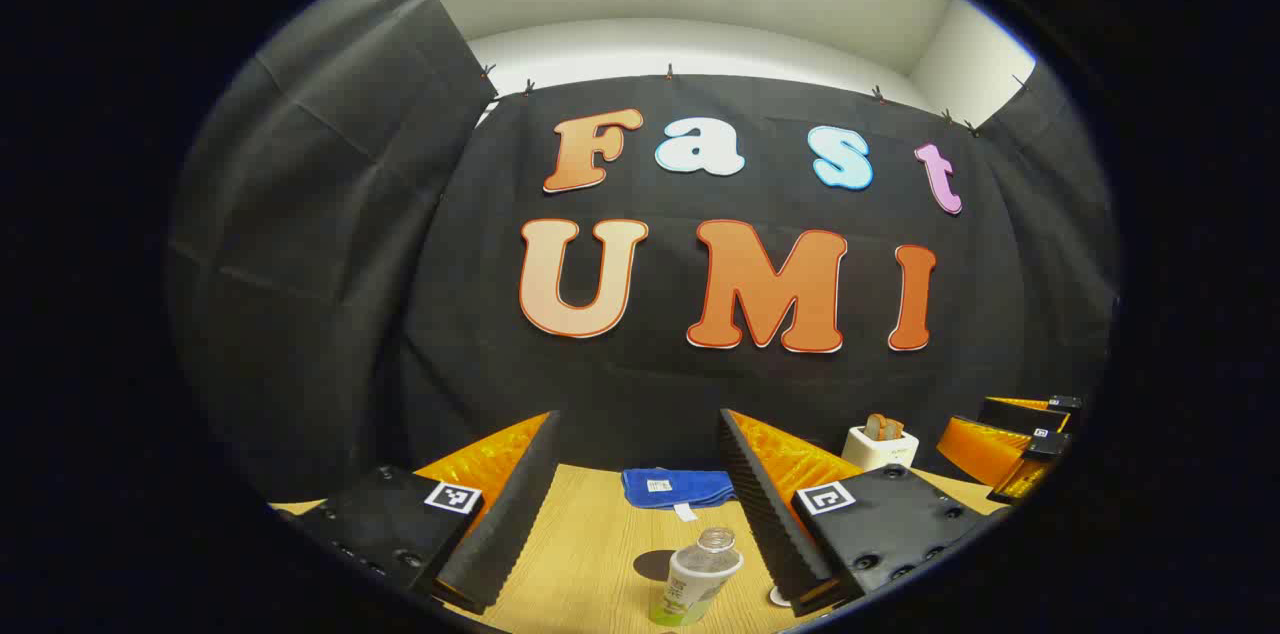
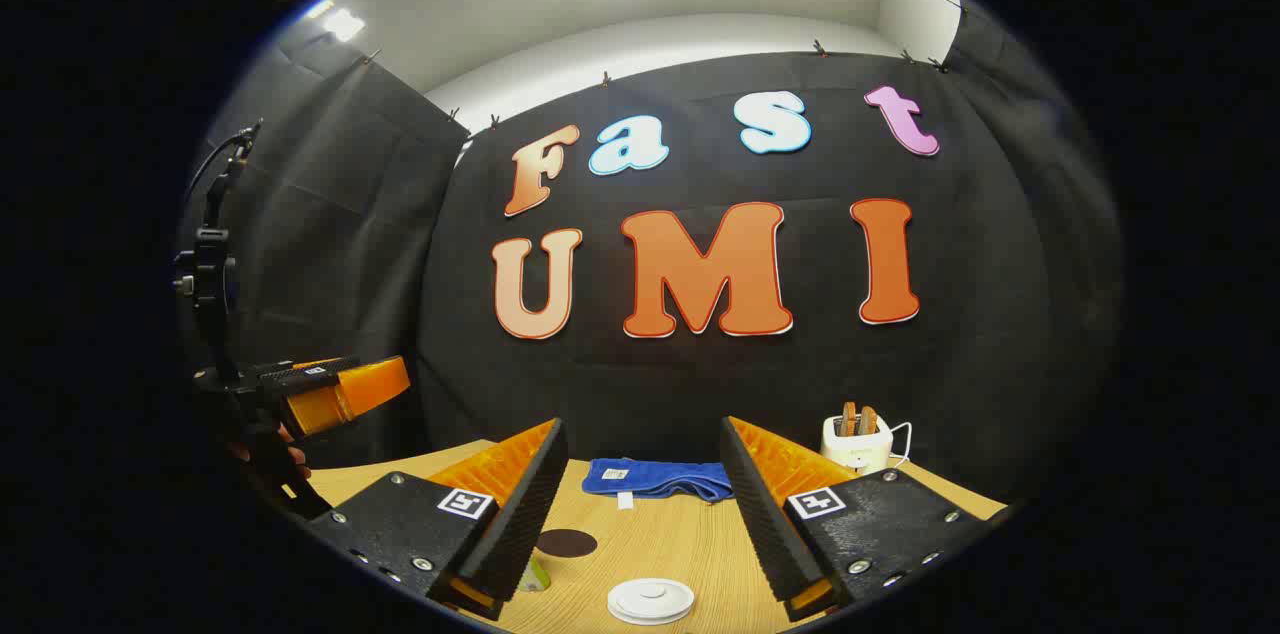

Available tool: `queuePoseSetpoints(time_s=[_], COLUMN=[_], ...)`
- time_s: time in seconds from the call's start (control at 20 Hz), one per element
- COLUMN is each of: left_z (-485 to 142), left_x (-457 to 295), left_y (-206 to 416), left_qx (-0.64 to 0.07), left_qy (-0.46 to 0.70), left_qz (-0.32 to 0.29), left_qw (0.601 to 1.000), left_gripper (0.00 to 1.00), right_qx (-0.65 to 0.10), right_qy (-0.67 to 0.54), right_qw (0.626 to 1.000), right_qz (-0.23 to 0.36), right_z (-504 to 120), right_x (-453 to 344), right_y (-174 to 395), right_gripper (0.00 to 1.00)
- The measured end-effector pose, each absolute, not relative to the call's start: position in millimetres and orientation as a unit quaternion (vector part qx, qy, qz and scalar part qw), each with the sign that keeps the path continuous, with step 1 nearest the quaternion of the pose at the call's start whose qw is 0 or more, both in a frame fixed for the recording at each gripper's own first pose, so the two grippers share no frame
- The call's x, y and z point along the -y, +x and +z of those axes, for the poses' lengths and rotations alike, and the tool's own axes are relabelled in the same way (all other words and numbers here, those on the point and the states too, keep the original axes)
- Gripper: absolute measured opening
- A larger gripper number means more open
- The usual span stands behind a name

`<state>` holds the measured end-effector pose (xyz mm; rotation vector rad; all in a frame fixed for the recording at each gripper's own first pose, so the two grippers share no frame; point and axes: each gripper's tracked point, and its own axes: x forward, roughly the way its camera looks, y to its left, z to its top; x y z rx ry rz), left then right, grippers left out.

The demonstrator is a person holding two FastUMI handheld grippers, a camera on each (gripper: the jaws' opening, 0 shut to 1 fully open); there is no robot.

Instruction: Open the teacup lid with one hand, grasp the water bottle and pour water into the teacup with the other hand; after pouring, place the water bottle on the coaster and then close the teacup lid.

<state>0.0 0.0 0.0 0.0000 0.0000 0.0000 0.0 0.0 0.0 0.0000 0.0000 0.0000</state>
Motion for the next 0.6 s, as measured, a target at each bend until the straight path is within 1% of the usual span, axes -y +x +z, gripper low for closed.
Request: queuePoseSetpoints(time_s=[0.25,0.6], left_z=[-9,-9], left_x=[7,19], left_y=[1,-1], left_qx=[-0.013,-0.011], left_qy=[0.025,0.052], left_qz=[-0.011,-0.025], left_qw=[1.0,0.998], left_gripper=[0.99,0.99], right_qx=[-0.001,-0.002], right_qy=[-0.001,-0.005], right_qw=[1.0,1.0], right_qz=[0.006,0.007], right_z=[0,-2], right_x=[-7,-7], right_y=[0,-1], right_gripper=[0.91,0.91])
